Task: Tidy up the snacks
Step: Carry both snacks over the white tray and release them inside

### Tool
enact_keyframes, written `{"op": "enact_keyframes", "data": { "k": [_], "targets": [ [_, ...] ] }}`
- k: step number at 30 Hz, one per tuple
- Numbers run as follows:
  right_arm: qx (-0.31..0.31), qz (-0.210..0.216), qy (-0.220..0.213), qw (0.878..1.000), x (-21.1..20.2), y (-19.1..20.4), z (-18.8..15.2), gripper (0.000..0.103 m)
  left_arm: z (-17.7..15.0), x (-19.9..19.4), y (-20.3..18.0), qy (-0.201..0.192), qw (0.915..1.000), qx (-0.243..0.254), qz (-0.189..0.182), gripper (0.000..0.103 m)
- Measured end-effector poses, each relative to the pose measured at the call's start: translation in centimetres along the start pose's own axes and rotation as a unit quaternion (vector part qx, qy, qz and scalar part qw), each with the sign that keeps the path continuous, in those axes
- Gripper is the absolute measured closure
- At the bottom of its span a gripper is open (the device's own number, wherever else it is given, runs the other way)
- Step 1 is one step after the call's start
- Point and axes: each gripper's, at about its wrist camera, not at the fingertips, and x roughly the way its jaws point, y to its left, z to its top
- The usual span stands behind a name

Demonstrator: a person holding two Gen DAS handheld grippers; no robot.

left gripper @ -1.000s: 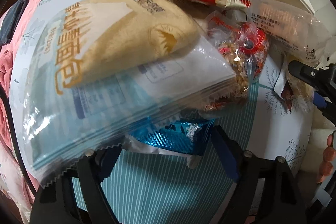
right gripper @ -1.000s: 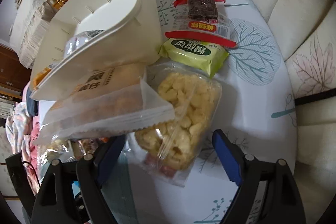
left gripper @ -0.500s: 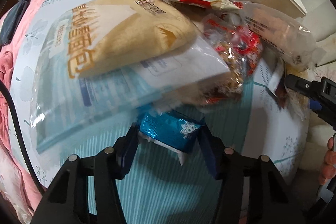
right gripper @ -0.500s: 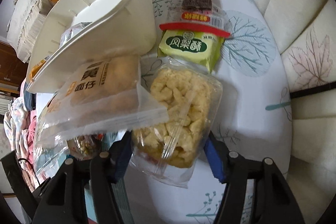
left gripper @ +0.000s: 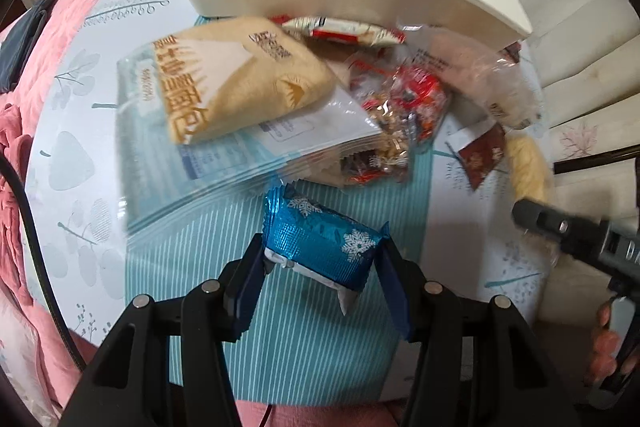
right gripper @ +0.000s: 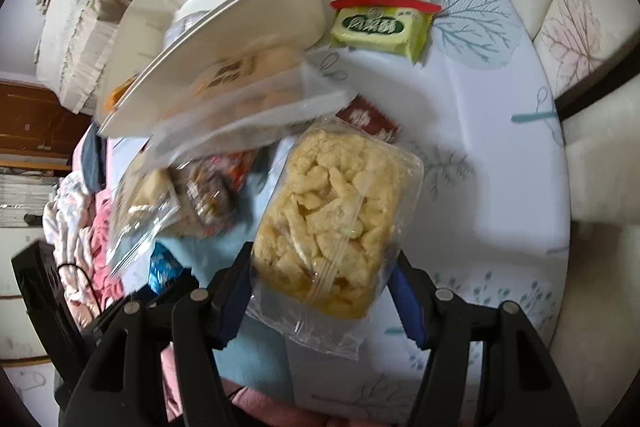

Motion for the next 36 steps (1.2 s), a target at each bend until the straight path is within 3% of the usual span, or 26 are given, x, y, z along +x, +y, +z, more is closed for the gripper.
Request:
{"op": "enact_keyframes", "data": {
  "k": [9,19,27,36],
  "targets": [
    [-0.042,0.078,0.015,0.996,-2.1,2.2,-1.9,0.040,-0.1,-4.7,0.5,-0.031,0.9991,-0.002,-0.028,0.050],
    [-0.130,0.135,-0.021,0.982,-4.8,6.7,-2.3,0.040,3.0,-9.9,-0.7,-0.080,0.9959,0.020,-0.037,0.050],
    [-0.191,0.113,-0.087,0.971,-7.3,11.3,-0.4,0.040,7.3,-13.3,0.2,-0.105,0.9933,0.028,-0.041,0.050],
    [-0.194,0.081,-0.157,0.965,-9.0,12.9,3.7,0.040,13.1,-14.5,1.5,-0.135,0.9894,0.043,-0.031,0.050]
  ]
}}
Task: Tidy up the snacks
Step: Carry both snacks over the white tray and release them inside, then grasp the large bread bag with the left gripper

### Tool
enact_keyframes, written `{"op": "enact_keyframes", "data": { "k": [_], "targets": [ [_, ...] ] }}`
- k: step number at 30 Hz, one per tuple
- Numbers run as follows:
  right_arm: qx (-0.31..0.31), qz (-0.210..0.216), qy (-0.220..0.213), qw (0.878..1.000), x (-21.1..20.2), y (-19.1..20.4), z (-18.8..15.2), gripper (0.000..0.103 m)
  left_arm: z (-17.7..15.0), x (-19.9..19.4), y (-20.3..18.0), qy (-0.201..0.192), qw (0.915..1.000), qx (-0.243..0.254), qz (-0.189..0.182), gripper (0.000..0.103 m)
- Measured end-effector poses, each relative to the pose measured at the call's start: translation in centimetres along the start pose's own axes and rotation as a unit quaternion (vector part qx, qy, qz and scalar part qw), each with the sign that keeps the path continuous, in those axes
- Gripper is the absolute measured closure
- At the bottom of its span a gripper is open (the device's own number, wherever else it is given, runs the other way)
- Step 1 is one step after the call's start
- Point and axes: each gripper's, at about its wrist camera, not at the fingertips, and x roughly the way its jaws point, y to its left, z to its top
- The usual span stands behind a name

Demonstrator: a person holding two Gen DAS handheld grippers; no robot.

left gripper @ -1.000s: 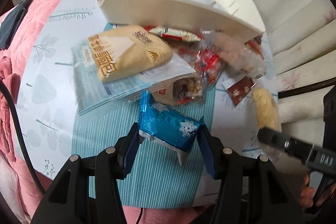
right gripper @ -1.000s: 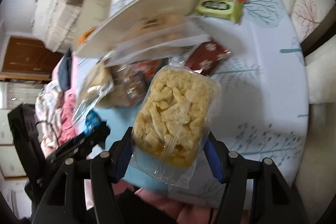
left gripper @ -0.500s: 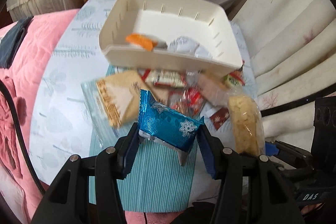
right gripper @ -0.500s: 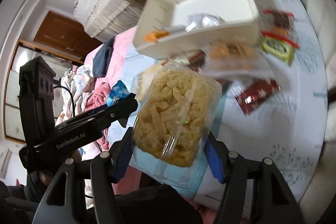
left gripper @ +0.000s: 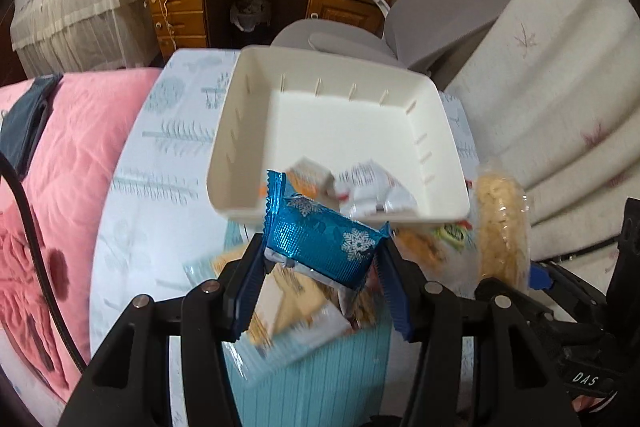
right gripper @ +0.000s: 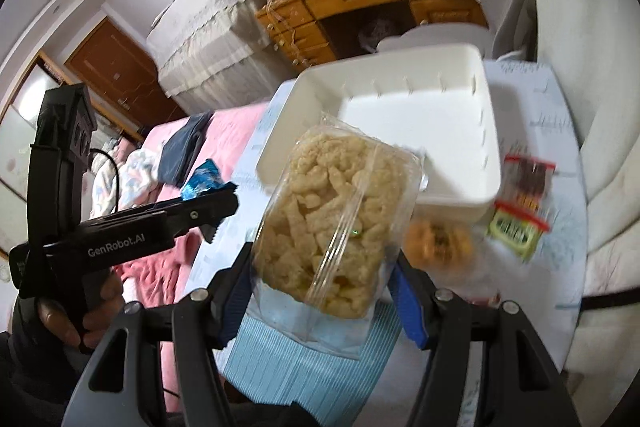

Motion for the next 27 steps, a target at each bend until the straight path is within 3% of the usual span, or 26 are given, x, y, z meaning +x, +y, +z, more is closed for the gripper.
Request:
{"op": "enact_keyframes", "data": {
  "k": [11,18,20,21,22,27],
  "targets": [
    [0.019,-0.057,-0.060,0.996,1.8,-1.4,5.0,0.040,6.3,2.9,1.4,-0.014,0.9998,0.012,-0.007,0.050],
    [0.036,-0.083,-0.067,0.994,3.2,-2.7,6.5,0.040,8.0,4.8,2.2,-0.015,0.9996,0.008,-0.022,0.050],
    [0.045,-0.088,-0.072,0.992,3.6,-3.1,6.6,0.039,8.0,5.5,2.4,-0.010,0.9996,0.004,-0.025,0.043],
    [0.049,-0.091,-0.074,0.992,3.6,-3.3,6.6,0.039,7.9,5.7,2.5,-0.007,0.9996,0.003,-0.026,0.033],
    [0.056,-0.095,-0.076,0.991,3.8,-3.6,6.5,0.038,7.9,5.9,2.5,-0.003,0.9996,-0.001,-0.027,0.028],
    [0.094,-0.094,-0.077,0.988,3.7,-4.9,5.9,0.026,7.3,5.9,2.9,0.004,0.9995,-0.012,-0.027,0.028]
  ]
}}
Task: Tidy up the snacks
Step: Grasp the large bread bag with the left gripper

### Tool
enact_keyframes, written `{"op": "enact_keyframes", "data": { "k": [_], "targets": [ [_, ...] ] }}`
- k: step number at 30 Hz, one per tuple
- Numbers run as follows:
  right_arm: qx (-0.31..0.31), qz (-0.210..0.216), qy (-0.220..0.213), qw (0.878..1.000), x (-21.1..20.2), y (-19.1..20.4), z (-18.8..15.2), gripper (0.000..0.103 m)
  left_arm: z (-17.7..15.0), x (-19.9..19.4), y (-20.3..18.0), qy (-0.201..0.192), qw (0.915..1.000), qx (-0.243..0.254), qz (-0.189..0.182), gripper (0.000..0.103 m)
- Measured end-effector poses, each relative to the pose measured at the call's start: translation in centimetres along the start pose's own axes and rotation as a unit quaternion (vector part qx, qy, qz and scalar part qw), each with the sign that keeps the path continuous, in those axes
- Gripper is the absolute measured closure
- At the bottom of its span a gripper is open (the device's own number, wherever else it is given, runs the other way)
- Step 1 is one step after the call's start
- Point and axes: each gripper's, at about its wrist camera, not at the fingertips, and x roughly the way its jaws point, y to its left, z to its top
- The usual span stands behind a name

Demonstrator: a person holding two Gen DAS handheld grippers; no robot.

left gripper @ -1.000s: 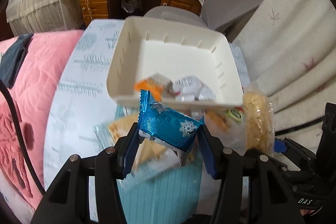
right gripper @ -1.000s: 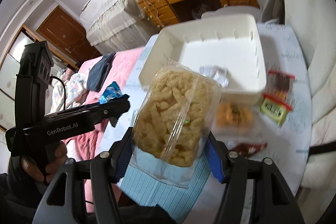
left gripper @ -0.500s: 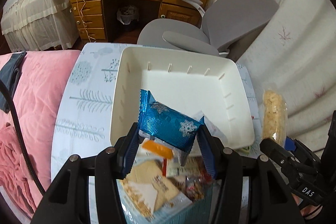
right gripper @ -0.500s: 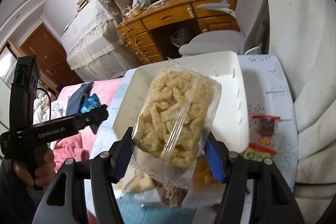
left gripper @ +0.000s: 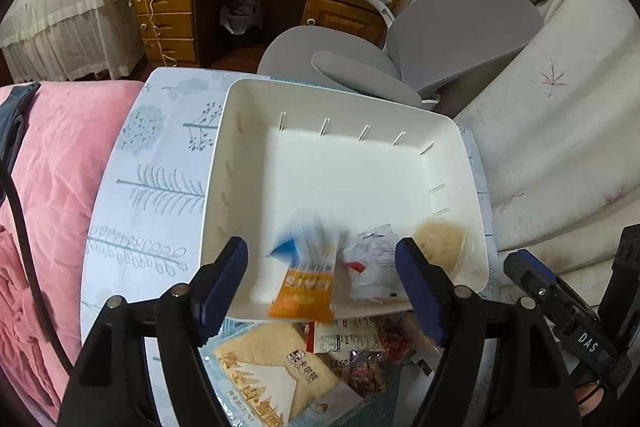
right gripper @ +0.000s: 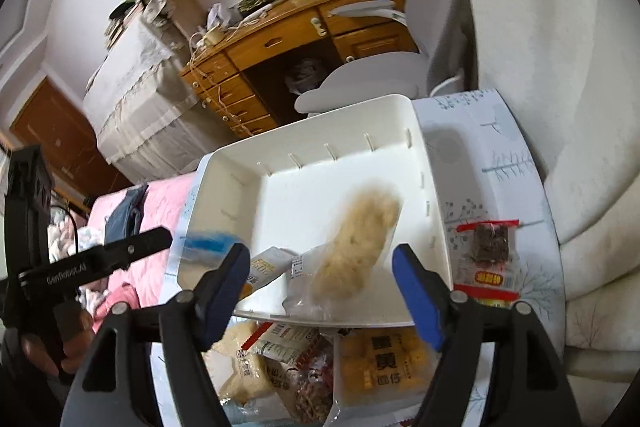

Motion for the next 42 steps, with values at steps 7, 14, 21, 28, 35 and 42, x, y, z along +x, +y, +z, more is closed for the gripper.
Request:
{"op": "enact_keyframes", "data": {
  "k": [7,14,21,28,35,42],
  "targets": [
    [0.030,0.006,0.007,0.999,-1.2,-1.2,-0.8,0.024,-2.0,-0.8,0.9,0.013,0.9994,-0.028,0.017,0.028],
    [0.056,0.007,0.028,0.998,-2.3,-2.5,-2.2,0.023,-5.0,-1.8,1.4,0.019,0.9981,-0.050,0.031,0.028],
    [0.132,0.041,0.068,0.988,-2.5,-5.3,-3.9,0.021,-8.1,-2.7,2.5,0.025,0.9950,-0.087,0.043,0.024],
    [0.198,0.051,0.103,0.973,-1.9,-7.8,-5.8,0.021,-10.8,-1.7,3.8,0.051,0.9896,-0.122,0.056,0.018],
    [0.257,0.045,0.143,0.955,-0.7,-10.3,-7.6,0.020,-13.2,0.9,4.5,0.093,0.9811,-0.157,0.065,0.010],
    [0.309,0.044,0.186,0.932,1.1,-11.8,-9.3,0.020,-15.1,4.1,5.8,0.139,0.9682,-0.202,0.047,0.009]
  ]
}}
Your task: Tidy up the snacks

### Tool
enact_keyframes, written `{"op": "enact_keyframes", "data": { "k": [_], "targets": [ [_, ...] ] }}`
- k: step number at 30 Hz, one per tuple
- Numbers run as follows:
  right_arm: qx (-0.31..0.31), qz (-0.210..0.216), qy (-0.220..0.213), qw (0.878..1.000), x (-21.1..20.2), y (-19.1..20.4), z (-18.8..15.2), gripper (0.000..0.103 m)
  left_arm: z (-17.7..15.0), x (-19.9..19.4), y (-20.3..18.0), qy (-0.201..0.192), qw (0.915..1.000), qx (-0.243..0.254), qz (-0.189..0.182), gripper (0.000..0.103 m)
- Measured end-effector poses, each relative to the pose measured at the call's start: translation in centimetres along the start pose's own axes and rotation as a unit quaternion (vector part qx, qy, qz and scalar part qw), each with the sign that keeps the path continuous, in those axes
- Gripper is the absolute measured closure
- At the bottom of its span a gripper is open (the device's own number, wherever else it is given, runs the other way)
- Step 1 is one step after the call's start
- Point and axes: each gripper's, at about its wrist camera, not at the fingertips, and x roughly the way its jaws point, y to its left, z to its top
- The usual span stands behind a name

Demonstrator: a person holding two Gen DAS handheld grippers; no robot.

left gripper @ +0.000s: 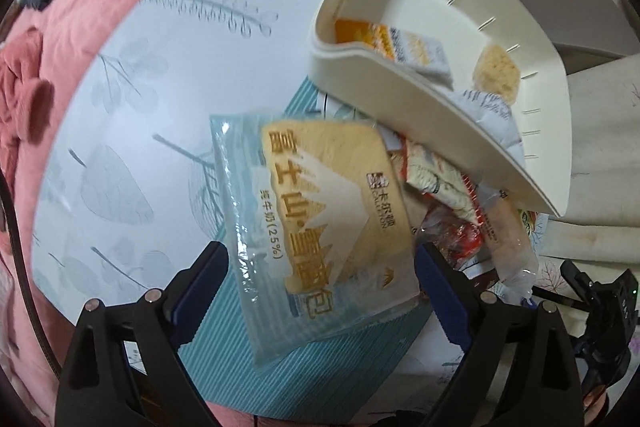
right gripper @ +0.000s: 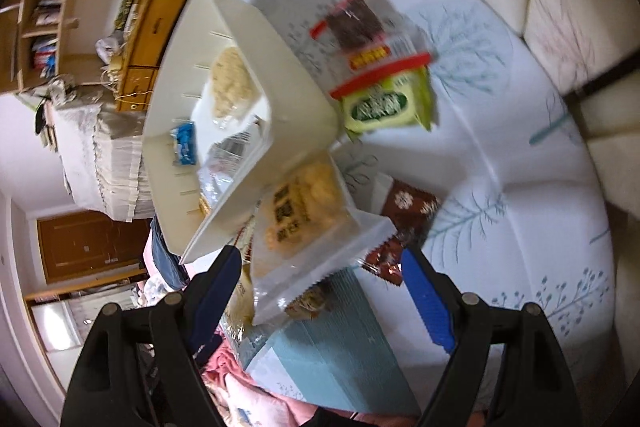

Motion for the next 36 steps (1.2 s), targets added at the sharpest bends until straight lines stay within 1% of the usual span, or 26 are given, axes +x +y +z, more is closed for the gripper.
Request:
{"op": "enact_keyframes", "data": {
  "k": [3,8,10,17,18,19,21,22,23,24,26,30,32,36],
  "targets": [
    [0.018,0.002,0.015,1.000,0.9,-0.6,0.0,0.020,0.1,1.3,0.4,0.015,0.9998,-0.014,0.000,0.007],
    [0.047,0.001,0.035,0.998,2.4,-1.0,0.0,0.021,0.5,3.1,1.3,0.042,0.9980,-0.045,-0.014,0.007],
    [0.053,-0.002,0.041,0.998,2.9,-1.1,0.1,0.021,0.6,3.5,1.6,0.048,0.9974,-0.054,-0.010,0.007],
    [0.071,0.000,0.054,0.996,4.7,-1.1,0.3,0.021,1.4,4.3,2.3,0.050,0.9953,-0.083,-0.009,0.007],
    [0.071,-0.002,0.054,0.996,4.8,-1.0,0.4,0.021,1.6,4.3,2.4,0.049,0.9951,-0.085,-0.007,0.010],
    [0.070,-0.004,0.052,0.996,4.9,-0.8,0.5,0.021,1.8,4.3,2.4,0.047,0.9950,-0.088,-0.002,0.016],
    [0.068,-0.007,0.051,0.996,5.1,-0.4,0.8,0.023,2.2,4.1,2.4,0.048,0.9949,-0.088,0.001,0.021],
    [0.067,-0.006,0.051,0.996,5.2,-0.2,0.9,0.026,2.3,4.1,2.3,0.048,0.9952,-0.085,0.000,0.023],
    [0.066,-0.004,0.050,0.997,5.2,-0.2,1.0,0.030,2.6,4.1,2.1,0.048,0.9957,-0.080,0.002,0.024],
    [0.063,0.000,0.049,0.997,5.3,0.0,1.1,0.031,2.6,4.1,2.0,0.049,0.9958,-0.077,0.005,0.025],
    [0.059,0.005,0.049,0.997,5.5,0.2,1.2,0.038,2.7,4.2,1.9,0.051,0.9954,-0.081,0.005,0.025],
    [0.053,0.005,0.048,0.997,5.7,0.6,1.3,0.039,2.9,4.0,1.9,0.050,0.9950,-0.086,0.007,0.028],
    [0.052,0.006,0.048,0.997,5.8,0.7,1.4,0.042,3.0,4.0,1.7,0.050,0.9947,-0.090,0.005,0.030],
    [0.051,0.013,0.051,0.997,5.7,0.6,1.5,0.046,2.3,3.6,1.8,0.050,0.9942,-0.095,0.005,0.037]
  ]
}}
